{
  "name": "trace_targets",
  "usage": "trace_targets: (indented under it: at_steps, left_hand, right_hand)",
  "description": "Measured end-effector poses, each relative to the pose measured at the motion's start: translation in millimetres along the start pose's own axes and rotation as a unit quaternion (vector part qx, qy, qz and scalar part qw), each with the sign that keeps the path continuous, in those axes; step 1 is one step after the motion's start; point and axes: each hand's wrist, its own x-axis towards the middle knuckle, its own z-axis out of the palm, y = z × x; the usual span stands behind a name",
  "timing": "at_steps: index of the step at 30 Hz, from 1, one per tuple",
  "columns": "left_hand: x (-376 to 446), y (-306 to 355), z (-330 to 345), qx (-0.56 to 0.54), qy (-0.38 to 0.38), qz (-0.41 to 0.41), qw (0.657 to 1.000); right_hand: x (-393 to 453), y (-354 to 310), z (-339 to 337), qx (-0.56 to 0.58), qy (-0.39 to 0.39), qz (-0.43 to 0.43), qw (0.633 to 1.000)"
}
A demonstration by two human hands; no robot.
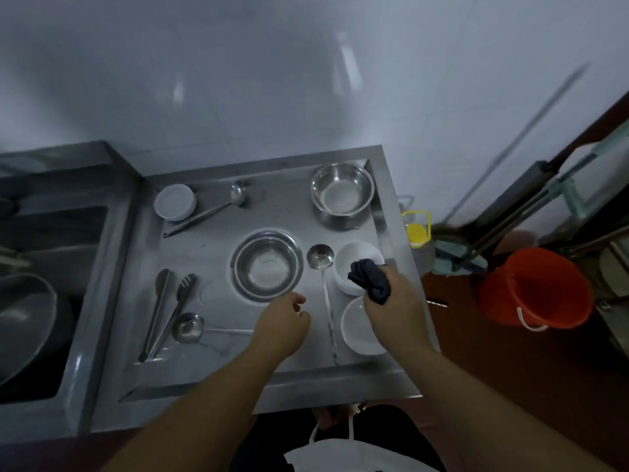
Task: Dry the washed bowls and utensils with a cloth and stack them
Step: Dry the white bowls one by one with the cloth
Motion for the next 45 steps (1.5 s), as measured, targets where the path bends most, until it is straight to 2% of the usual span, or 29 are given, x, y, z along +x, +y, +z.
trace_targets:
  at_steps: [5, 13, 19, 26, 33, 38, 42, 45]
  left_hand:
    - [2, -43, -43, 0.072, 0.023, 0.022, 0.997]
    - [36, -144, -118, 0.123, 0.012, 0.003, 0.992]
    - [73, -221, -174, 0.094, -0.015, -0.012, 0.995]
    - [122, -283, -226, 0.151, -0.029, -0.018, 0.988]
    - [182, -293, -256, 0.139, -0.033, -0.016, 0.99]
    - [234, -274, -268, 0.101, -0.002, -0.034, 0.994]
    - [280, -256, -274, 0.065, 0.029, -0.055, 0.996]
    - [315, -242, -278, -0.004, 0.068, -0.098, 0.993]
  right_hand:
    - [4, -39, 47, -0.057, -0.085, -0.062, 0.993]
    - [9, -85, 149, -0.177, -0.181, -0.089, 0.963]
    - [12, -123, 248, -0.228, -0.161, -0.065, 0.958]
    - [17, -156, 336, -0.228, -0.18, -0.037, 0.956]
    - [56, -165, 368, -0.225, -0.178, -0.029, 0.957]
    - [100, -161, 387, -0.242, -0.177, -0.034, 0.954]
    - [129, -159, 400, -0.208, -0.175, -0.036, 0.962]
    - [144, -154, 407, -0.201, -0.177, -0.042, 0.963]
